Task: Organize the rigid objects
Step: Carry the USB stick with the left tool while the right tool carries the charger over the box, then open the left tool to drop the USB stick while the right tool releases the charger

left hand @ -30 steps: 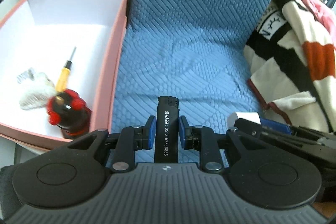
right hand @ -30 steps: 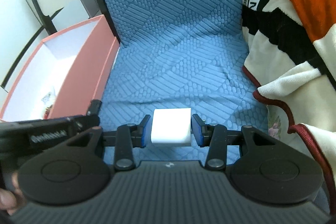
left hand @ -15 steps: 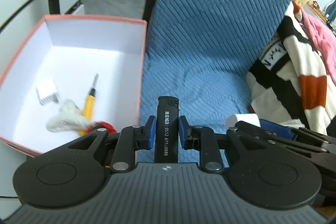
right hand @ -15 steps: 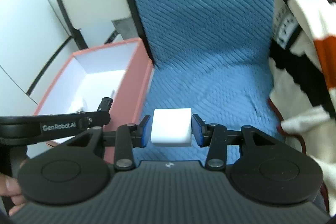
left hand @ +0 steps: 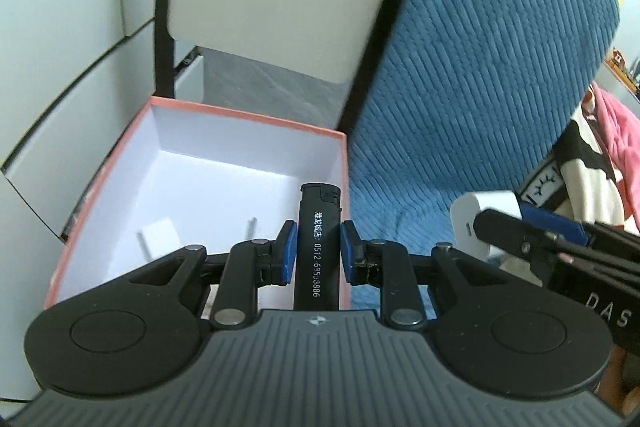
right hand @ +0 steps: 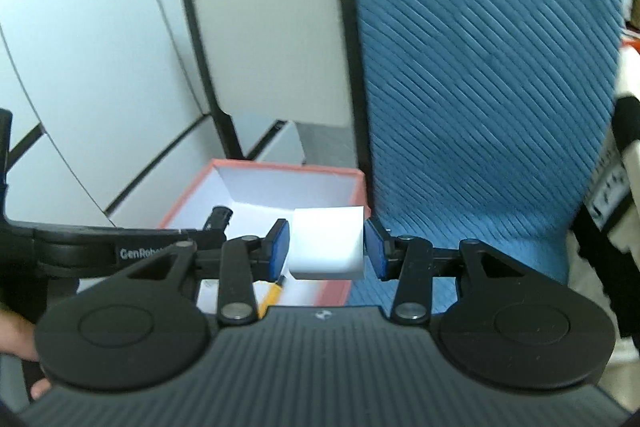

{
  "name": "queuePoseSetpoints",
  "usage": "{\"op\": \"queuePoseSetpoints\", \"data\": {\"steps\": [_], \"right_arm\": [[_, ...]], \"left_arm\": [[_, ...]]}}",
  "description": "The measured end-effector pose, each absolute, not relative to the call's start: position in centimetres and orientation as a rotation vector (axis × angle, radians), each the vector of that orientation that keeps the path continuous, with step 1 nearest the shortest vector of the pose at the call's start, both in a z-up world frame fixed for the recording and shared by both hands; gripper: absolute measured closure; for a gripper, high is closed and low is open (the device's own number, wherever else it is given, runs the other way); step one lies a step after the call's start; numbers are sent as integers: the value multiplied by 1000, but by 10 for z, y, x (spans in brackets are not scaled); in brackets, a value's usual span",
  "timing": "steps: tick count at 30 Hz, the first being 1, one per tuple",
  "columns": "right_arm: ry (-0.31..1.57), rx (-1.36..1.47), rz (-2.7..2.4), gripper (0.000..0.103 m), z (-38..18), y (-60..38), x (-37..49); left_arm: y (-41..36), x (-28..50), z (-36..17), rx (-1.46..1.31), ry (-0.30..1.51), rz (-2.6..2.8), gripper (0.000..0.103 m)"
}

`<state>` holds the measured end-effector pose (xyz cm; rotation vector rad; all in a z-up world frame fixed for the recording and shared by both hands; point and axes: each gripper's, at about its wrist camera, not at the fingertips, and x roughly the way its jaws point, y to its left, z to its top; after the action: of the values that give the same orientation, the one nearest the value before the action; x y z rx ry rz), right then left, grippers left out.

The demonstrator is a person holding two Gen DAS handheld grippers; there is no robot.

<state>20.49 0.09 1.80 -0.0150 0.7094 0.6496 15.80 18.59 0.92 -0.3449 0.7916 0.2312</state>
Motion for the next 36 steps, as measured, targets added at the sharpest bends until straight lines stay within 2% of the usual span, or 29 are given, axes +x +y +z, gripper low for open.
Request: {"op": "queuePoseSetpoints", "data": {"steps": [12, 30, 36], "right_arm": [[731, -58, 757, 58, 8, 87, 208], [969, -188, 723, 58, -116, 159, 232], [1009, -207, 706, 58, -139, 169, 233]], "left_arm": [[277, 146, 8, -390, 790, 305, 76], [341, 171, -130, -514, 1020, 293, 76], [349, 175, -151, -538, 1053, 285, 76]]}}
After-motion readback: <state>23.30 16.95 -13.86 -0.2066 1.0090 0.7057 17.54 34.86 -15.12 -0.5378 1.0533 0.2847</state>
